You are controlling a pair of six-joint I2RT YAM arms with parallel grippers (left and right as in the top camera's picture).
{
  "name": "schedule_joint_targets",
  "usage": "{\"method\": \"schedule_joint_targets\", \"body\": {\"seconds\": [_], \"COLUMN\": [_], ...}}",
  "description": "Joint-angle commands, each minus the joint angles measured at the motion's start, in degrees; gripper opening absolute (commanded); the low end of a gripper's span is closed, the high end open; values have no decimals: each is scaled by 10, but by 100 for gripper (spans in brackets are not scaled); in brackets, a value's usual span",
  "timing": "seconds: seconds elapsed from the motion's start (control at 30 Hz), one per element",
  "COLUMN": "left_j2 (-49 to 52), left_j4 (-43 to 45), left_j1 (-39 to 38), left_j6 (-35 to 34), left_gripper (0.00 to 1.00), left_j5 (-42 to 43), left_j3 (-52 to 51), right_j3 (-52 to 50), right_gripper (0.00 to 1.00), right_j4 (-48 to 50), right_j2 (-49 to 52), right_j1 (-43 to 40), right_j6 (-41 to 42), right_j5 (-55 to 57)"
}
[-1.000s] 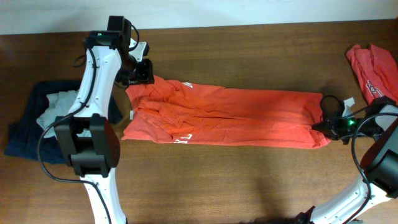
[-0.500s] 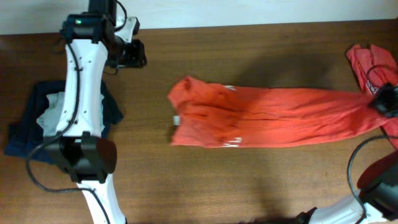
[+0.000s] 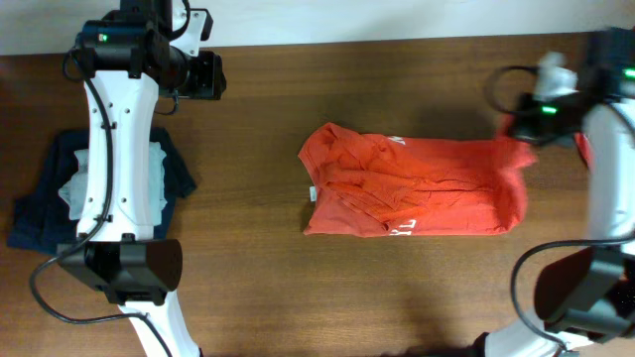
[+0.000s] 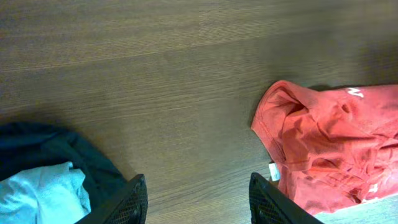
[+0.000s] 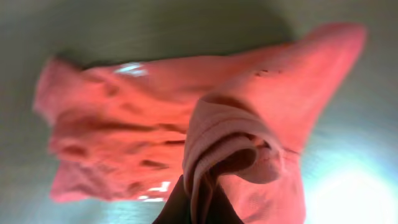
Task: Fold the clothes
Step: 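Fold the right end leftward over the strip with the right gripper, then press the folded T-shirt flat with the right gripper and lift away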
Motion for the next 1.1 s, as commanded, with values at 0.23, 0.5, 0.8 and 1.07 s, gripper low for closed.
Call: {"method": "schedule_joint_targets", "body": {"seconds": [0.23,0.5,0.8,1.07], "left_j2": [-16,-16,-16,-16], "left_j4": [-14,-15,-15,-14], "left_j1": [4,4,4,4], "left_j6": [9,9,9,9], "left_gripper": [52,53,53,53], "left_j5": [-6,-6,-6,-6], "left_j3": [10,10,10,10], "right_j3": [1,1,2,5], "right_gripper": [4,4,61,70], "right_j4": [43,69,100,92], "right_j2": [65,155,162,116], "right_j1": [261,351,406,359], "right_j6": [59,87,88,92], "right_j5": [78,60,51,52]}}
